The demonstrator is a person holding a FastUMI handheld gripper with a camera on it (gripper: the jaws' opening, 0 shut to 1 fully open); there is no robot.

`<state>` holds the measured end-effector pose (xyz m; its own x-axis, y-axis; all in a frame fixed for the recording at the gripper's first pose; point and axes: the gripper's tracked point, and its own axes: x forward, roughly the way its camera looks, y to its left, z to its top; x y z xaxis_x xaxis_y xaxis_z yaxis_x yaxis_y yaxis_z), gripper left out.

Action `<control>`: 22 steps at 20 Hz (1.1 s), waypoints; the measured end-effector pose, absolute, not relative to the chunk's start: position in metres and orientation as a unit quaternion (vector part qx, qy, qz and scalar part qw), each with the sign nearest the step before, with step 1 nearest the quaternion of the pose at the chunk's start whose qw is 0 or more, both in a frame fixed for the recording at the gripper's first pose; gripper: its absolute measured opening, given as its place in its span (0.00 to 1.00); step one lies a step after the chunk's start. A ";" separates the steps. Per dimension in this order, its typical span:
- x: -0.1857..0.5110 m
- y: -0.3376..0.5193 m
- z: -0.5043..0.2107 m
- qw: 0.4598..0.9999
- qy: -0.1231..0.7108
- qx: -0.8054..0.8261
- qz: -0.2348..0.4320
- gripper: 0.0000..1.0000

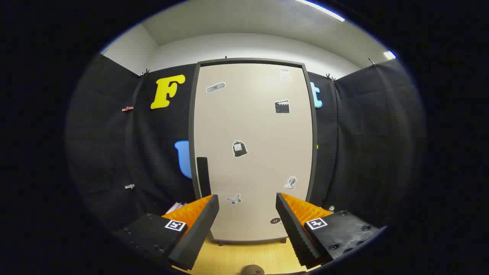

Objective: Open the shoe cabinet door, grab the shoes and put them into the shoe cabinet, then close the shoe cabinet door.

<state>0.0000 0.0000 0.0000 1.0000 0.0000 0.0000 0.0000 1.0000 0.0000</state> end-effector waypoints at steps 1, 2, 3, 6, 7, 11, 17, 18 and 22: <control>0.001 0.000 0.000 1.000 0.001 -0.001 0.000 0.98; 0.002 0.000 0.000 1.000 0.002 -0.002 0.000 0.98; 0.003 0.000 -0.001 1.000 0.003 -0.001 0.000 0.98; 0.007 -0.002 0.001 1.000 0.003 0.001 -0.002 0.98; 0.008 -0.002 0.001 1.000 0.003 0.000 -0.001 0.98; 0.012 -0.004 0.001 1.000 0.004 -0.003 -0.001 0.98; 0.016 -0.002 0.001 1.000 0.005 -0.004 0.000 0.98; 0.017 0.000 0.000 1.000 0.005 -0.004 0.001 0.98; 0.024 0.005 -0.001 1.000 0.008 0.000 0.000 0.98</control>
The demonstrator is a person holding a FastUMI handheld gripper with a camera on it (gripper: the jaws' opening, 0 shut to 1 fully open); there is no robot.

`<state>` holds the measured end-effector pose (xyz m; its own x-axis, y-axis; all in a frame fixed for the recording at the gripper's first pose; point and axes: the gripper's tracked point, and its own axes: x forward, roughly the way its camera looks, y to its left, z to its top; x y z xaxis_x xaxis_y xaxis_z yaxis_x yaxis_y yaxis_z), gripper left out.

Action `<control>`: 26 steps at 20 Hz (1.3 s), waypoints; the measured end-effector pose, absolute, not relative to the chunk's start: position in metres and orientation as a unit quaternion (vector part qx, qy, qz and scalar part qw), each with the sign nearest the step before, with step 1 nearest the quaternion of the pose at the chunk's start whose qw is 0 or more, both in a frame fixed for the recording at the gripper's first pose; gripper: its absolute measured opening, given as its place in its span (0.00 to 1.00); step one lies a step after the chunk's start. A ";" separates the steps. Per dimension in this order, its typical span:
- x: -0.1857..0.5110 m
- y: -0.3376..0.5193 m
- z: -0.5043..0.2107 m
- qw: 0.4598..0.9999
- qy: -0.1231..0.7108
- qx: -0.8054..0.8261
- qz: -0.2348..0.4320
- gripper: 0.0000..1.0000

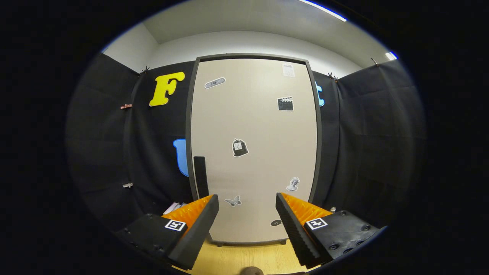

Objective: Open the shoe cabinet door, grab the shoes and put them into the shoe cabinet, then close the shoe cabinet door.

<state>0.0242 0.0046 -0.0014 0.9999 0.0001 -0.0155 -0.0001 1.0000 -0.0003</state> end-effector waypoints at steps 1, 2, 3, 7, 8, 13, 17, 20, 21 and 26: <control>0.027 0.008 -0.003 1.000 0.010 0.001 0.001 0.98; 0.031 0.013 -0.005 1.000 0.012 0.002 0.005 0.98; 0.035 0.020 -0.007 1.000 0.014 0.003 0.009 0.98; 0.056 0.051 -0.015 0.999 0.024 0.009 0.034 0.98; 0.062 0.059 -0.018 0.999 0.026 0.010 0.037 0.98; 0.099 0.098 -0.024 0.998 0.030 0.017 0.059 0.98; 0.129 0.113 -0.033 0.998 0.036 0.011 0.055 0.98; 0.148 0.116 -0.036 0.998 0.034 0.009 0.049 0.98; 0.153 0.116 -0.035 0.998 0.032 0.012 0.048 0.98; 0.178 0.117 -0.038 0.999 0.025 0.018 0.037 0.97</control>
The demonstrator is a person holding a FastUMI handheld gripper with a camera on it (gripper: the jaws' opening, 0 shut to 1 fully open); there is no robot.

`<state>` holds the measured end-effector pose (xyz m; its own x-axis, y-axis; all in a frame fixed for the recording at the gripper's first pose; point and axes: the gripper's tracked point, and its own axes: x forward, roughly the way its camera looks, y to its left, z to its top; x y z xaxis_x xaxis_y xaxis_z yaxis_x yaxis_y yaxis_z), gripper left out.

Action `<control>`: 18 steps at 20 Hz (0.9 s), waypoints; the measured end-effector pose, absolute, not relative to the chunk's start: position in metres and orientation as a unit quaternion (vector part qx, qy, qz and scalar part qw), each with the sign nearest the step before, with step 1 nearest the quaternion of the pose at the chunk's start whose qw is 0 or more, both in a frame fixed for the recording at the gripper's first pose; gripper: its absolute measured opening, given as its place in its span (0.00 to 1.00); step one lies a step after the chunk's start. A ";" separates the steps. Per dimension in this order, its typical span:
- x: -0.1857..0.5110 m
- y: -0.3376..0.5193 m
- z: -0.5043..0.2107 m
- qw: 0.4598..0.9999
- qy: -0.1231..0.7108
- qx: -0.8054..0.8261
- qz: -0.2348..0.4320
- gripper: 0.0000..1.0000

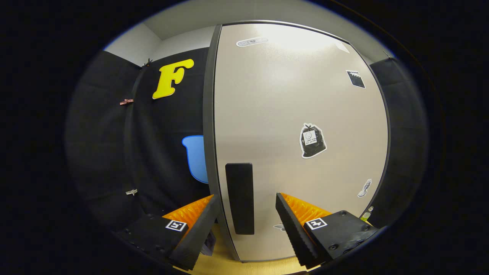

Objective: Open the shoe cabinet door, grab the shoes and put them into the shoe cabinet, then close the shoe cabinet door.

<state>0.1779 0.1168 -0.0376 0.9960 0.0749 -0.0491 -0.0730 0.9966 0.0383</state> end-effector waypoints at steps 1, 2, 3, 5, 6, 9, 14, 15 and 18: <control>0.182 0.117 -0.041 0.999 0.029 0.019 0.034 0.97; 0.185 0.116 -0.043 0.999 0.033 0.018 0.031 0.95; 0.188 0.116 -0.045 0.999 0.035 0.017 0.029 0.91; 0.191 0.114 -0.051 0.999 0.043 0.015 0.023 0.81; 0.193 0.116 -0.055 0.998 0.050 0.017 0.028 0.81; 0.191 0.126 -0.051 0.998 0.038 0.013 0.044 0.61; 0.188 0.125 -0.052 0.998 0.045 0.004 0.038 0.31; 0.188 0.125 -0.052 0.998 0.046 0.001 0.039 0.31; 0.183 0.124 -0.052 0.998 0.047 -0.004 0.043 0.31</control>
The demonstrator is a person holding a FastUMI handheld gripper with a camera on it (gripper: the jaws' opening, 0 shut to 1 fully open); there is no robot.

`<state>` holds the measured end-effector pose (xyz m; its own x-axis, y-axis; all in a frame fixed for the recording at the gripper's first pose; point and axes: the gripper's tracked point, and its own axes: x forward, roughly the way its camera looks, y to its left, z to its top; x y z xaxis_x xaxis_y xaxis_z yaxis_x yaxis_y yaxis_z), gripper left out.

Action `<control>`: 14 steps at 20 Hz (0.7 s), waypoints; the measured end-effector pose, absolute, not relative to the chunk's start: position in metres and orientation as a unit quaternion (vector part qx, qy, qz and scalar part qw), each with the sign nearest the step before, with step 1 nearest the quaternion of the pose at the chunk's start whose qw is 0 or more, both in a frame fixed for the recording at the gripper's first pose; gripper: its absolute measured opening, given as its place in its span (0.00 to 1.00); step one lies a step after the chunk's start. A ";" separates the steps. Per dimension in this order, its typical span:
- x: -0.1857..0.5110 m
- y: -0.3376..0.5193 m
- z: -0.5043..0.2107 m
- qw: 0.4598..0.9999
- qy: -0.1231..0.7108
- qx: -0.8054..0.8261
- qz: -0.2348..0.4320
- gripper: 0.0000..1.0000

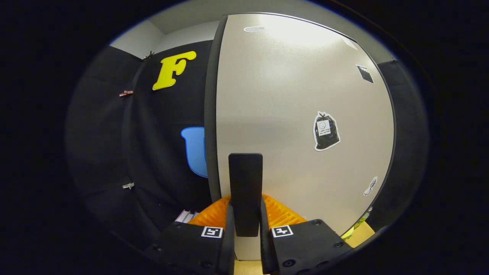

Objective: Open the shoe cabinet door, grab the shoes and put them into the shoe cabinet, then close the shoe cabinet door.

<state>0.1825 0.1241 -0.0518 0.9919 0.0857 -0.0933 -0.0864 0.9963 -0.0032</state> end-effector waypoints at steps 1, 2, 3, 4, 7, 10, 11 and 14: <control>0.179 0.124 -0.051 0.998 0.046 -0.004 0.044 0.31; 0.175 0.124 -0.051 0.998 0.046 -0.005 0.046 0.31; 0.170 0.123 -0.051 0.998 0.045 -0.003 0.048 0.31; 0.164 0.123 -0.052 0.998 0.046 -0.003 0.050 0.31; 0.143 0.118 -0.050 0.997 0.045 -0.008 0.055 0.31; 0.122 0.111 -0.048 0.997 0.044 0.003 0.063 0.31; 0.117 0.109 -0.047 0.997 0.044 0.002 0.067 0.31; 0.100 0.104 -0.045 0.996 0.043 -0.001 0.078 0.31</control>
